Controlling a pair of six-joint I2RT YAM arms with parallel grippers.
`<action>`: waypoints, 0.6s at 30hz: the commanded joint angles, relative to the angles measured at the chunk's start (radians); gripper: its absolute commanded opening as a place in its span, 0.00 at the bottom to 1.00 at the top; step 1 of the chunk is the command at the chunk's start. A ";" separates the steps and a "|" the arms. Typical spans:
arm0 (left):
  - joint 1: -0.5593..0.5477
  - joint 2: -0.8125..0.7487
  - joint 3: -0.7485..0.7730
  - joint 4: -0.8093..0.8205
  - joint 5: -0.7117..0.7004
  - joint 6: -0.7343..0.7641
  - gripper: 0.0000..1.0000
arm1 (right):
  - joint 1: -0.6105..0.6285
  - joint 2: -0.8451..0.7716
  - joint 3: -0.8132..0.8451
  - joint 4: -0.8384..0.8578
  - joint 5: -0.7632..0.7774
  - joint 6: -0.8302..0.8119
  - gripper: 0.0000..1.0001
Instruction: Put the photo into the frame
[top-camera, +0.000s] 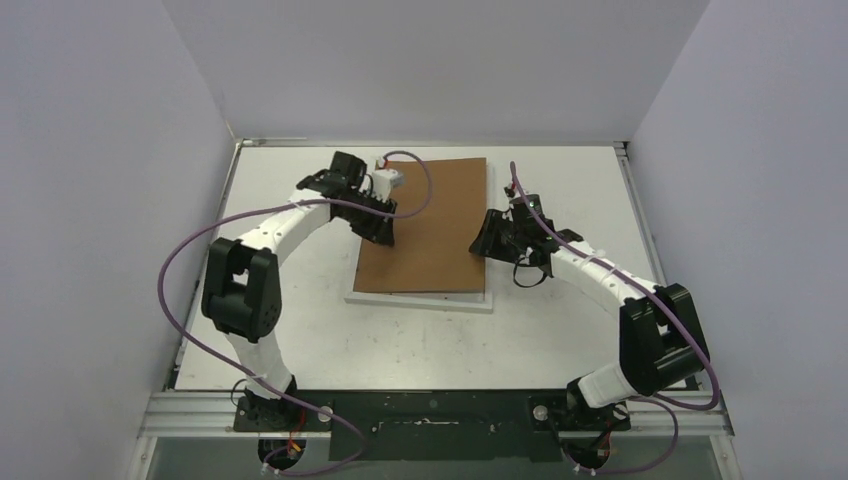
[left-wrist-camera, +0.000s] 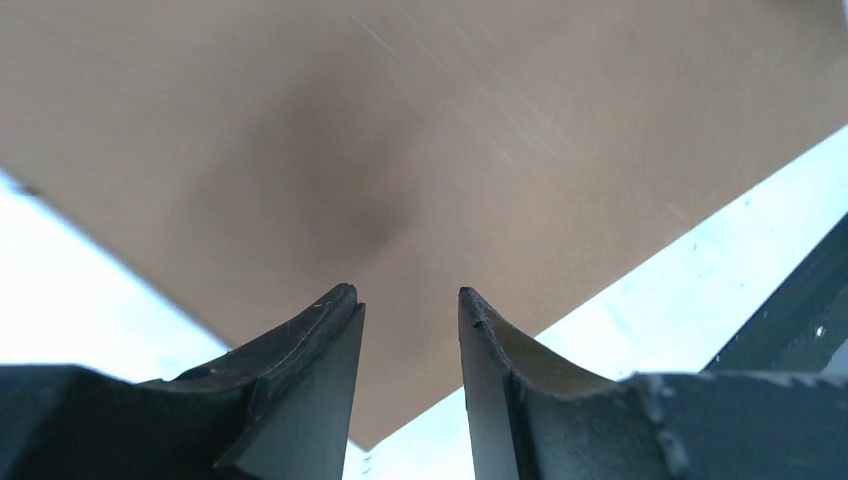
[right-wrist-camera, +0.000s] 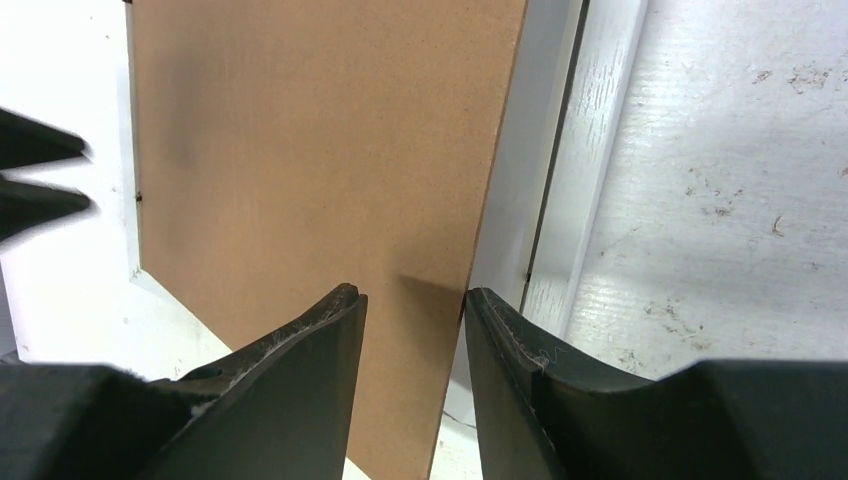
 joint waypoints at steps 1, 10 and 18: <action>0.102 -0.056 0.136 -0.016 0.043 -0.011 0.39 | 0.004 -0.052 0.008 0.121 -0.030 0.013 0.42; 0.200 -0.022 0.097 0.004 -0.006 0.022 0.39 | 0.000 0.052 0.045 0.009 0.030 -0.030 0.51; 0.233 -0.004 0.080 0.008 -0.018 0.033 0.39 | -0.107 0.037 0.207 -0.041 0.106 -0.119 0.60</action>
